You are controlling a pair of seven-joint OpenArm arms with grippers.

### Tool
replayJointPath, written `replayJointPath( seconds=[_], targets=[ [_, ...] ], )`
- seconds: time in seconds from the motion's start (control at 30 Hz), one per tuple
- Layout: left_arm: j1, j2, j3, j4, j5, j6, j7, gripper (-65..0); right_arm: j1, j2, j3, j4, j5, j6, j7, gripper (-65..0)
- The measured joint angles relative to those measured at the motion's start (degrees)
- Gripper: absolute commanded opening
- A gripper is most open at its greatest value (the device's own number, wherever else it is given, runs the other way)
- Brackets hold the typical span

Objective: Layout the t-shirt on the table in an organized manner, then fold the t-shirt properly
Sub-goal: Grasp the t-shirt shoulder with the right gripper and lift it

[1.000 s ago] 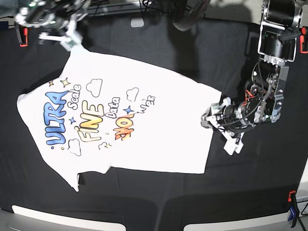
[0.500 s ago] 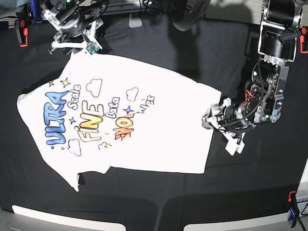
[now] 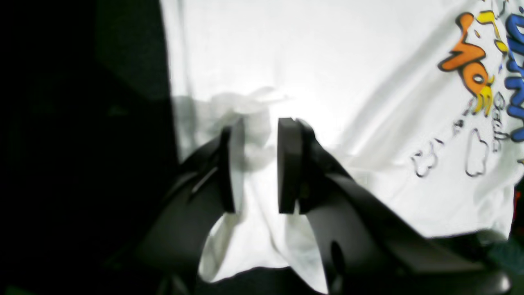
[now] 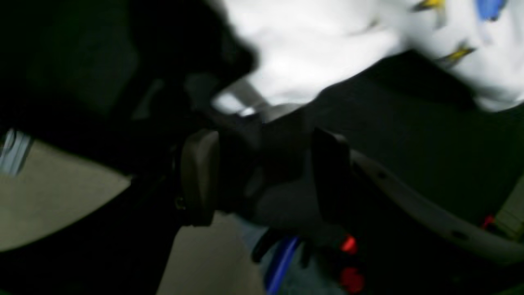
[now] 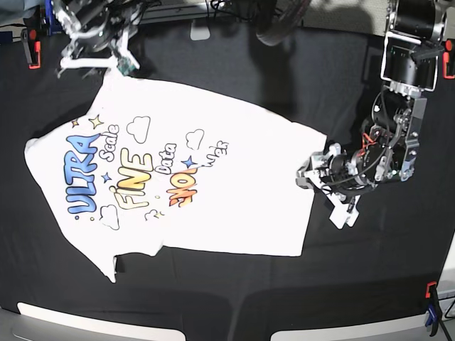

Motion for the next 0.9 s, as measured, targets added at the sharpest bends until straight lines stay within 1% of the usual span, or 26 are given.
replayJointPath(
  seconds=[0.1,0.13,0.23,0.47,0.67,0.7,0.73,0.87,0.9],
  targets=[
    [-0.02,-0.02,0.00,0.00,0.20,0.04,-0.07,-52.0,0.20,0.17,0.07,-0.02,4.35,-0.02,-0.31,-30.8],
    [-0.02,0.17,0.00,0.00,0.11,0.02,-0.04,-52.0,0.24,0.20,0.11,-0.02,4.94,-0.02,0.28,-30.8],
    [0.00,0.28,0.02,0.00,-0.02,0.00,0.13,-52.0,0.22,0.22,0.09,-0.02,5.16,0.00,2.10,-30.8],
    [0.00,0.15,0.02,0.00,-0.04,0.00,-0.04,-52.0,3.43,0.28,0.09,-0.13,5.33,-0.02,2.73,-30.8],
    [0.00,0.13,0.02,0.00,-0.02,0.02,-0.07,-52.0,6.25,0.17,0.09,-5.70,5.22,-0.11,3.39,-31.3],
    [-0.02,0.13,0.02,0.00,-0.02,0.00,-0.04,-52.0,6.23,0.15,0.09,-6.60,5.27,-0.20,3.30,-33.6],
    [0.00,0.13,0.00,0.00,-0.02,0.00,-0.04,-52.0,6.05,0.17,0.11,-6.88,5.31,-0.22,4.02,-38.4],
    [0.00,0.13,0.02,0.00,-0.02,0.00,-0.07,-52.0,6.05,0.13,0.04,-7.10,5.68,-0.22,3.52,-65.0],
    [0.00,0.11,0.00,0.00,0.00,0.00,-0.04,-52.0,5.99,0.15,0.04,-6.64,5.05,-0.26,3.26,-65.0]
  ],
)
